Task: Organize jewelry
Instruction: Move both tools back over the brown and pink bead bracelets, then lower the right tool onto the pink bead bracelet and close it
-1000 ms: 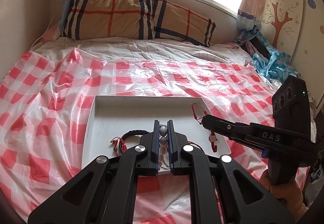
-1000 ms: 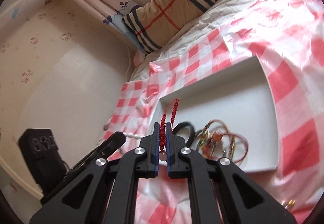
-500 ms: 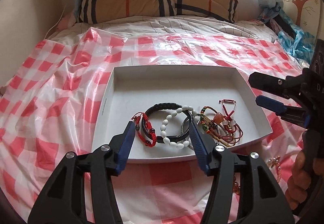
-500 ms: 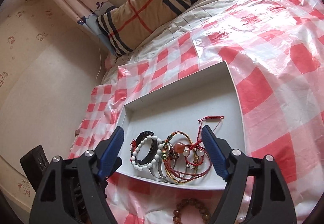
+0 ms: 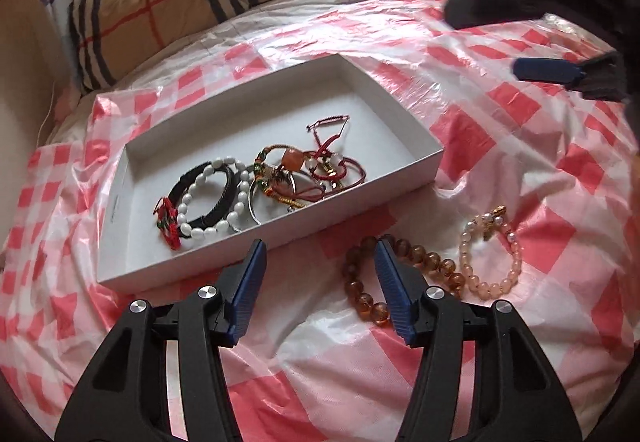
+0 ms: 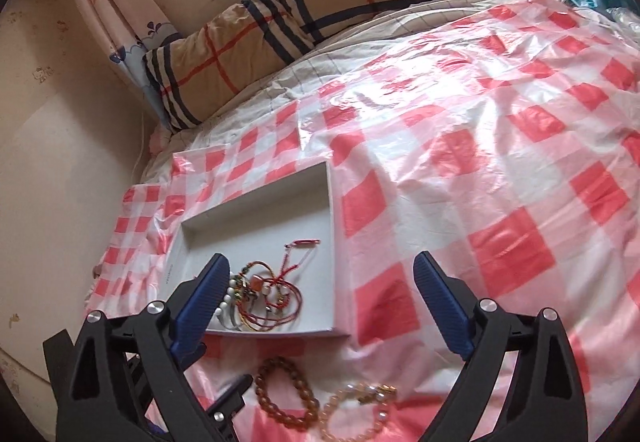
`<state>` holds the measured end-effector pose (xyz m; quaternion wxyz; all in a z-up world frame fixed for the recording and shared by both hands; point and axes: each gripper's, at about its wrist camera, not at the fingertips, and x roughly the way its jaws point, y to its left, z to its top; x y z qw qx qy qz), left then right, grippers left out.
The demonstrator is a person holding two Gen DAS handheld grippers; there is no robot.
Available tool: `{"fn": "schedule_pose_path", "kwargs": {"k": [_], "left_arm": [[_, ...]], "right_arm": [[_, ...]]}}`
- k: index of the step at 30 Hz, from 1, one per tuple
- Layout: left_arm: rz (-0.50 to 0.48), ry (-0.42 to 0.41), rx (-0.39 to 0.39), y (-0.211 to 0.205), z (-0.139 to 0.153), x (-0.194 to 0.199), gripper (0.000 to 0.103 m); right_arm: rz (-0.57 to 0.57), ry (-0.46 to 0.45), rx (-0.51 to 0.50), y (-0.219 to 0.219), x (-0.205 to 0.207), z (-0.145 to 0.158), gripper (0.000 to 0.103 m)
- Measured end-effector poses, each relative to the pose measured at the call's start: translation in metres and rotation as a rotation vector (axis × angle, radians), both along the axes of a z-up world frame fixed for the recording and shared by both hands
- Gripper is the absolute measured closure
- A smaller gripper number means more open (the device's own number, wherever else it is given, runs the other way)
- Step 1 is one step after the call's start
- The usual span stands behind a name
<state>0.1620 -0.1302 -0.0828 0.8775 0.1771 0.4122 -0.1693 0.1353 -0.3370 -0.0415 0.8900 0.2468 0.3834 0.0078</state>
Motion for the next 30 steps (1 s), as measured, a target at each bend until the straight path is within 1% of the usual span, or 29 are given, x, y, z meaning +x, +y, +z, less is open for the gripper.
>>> {"fn": "schedule_pose_path", "kwargs": {"k": [2,4,5,6,8,10,12,13,15,16,18,19,20,21,22,23,25,27,28,30], "left_arm": [[0.043,0.02,0.027,0.002,-0.011,0.005,0.05],[0.042,0.059,0.04,0.002,-0.023,0.009,0.049],[0.029,0.085,0.072,-0.001,-0.03,0.009,0.049],[0.011,0.089,0.114,-0.005,-0.035,0.007,0.049],[-0.015,0.072,0.192,-0.009,-0.035,0.0,0.049],[-0.028,0.084,0.242,-0.004,-0.033,-0.01,0.049],[-0.015,0.106,0.255,0.009,-0.029,-0.02,0.049],[-0.008,0.116,0.274,0.02,-0.028,-0.028,0.049],[0.013,0.135,0.287,0.039,-0.023,-0.04,0.049],[0.031,0.145,0.284,0.051,-0.021,-0.046,0.049],[0.069,0.158,0.247,0.073,-0.016,-0.052,0.049],[0.103,0.156,0.205,0.087,-0.012,-0.055,0.049],[0.127,0.148,0.158,0.097,-0.007,-0.056,0.049],[0.142,0.137,0.119,0.105,-0.003,-0.056,0.049],[0.167,0.107,0.078,0.114,0.002,-0.057,0.049],[0.186,0.081,0.052,0.118,0.005,-0.057,0.049],[0.198,0.047,-0.001,0.124,0.01,-0.055,0.049],[0.187,0.012,-0.01,0.12,0.009,-0.056,0.049],[0.169,0.001,0.001,0.117,0.007,-0.056,0.049],[0.121,-0.029,0.035,0.106,0.004,-0.06,0.049]], "right_arm": [[-0.009,0.039,-0.045,-0.003,-0.015,-0.007,0.013],[-0.009,0.102,-0.121,-0.002,-0.028,-0.017,0.013],[-0.008,0.127,-0.162,0.0,-0.034,-0.023,0.013],[-0.008,0.16,-0.226,0.003,-0.039,-0.028,0.013],[0.012,0.213,-0.335,0.012,-0.044,-0.038,0.013],[0.035,0.243,-0.425,0.023,-0.049,-0.047,0.013],[0.073,0.255,-0.487,0.035,-0.05,-0.053,0.013],[0.092,0.256,-0.524,0.043,-0.049,-0.054,0.013],[0.149,0.264,-0.611,0.062,-0.046,-0.059,0.013],[0.191,0.273,-0.641,0.073,-0.045,-0.063,0.013],[0.269,0.276,-0.691,0.094,-0.044,-0.069,0.013],[0.317,0.25,-0.701,0.106,-0.046,-0.068,0.013],[0.363,0.218,-0.687,0.115,-0.049,-0.064,0.013],[0.394,0.195,-0.632,0.118,-0.05,-0.059,0.013],[0.416,0.173,-0.547,0.117,-0.051,-0.055,0.013],[0.417,0.153,-0.481,0.113,-0.051,-0.05,0.013],[0.371,0.146,-0.431,0.103,-0.05,-0.047,0.013],[0.327,0.183,-0.401,0.088,-0.046,-0.052,0.013],[0.317,0.207,-0.39,0.083,-0.044,-0.056,0.013],[0.317,0.229,-0.405,0.082,-0.043,-0.061,0.013]]}}
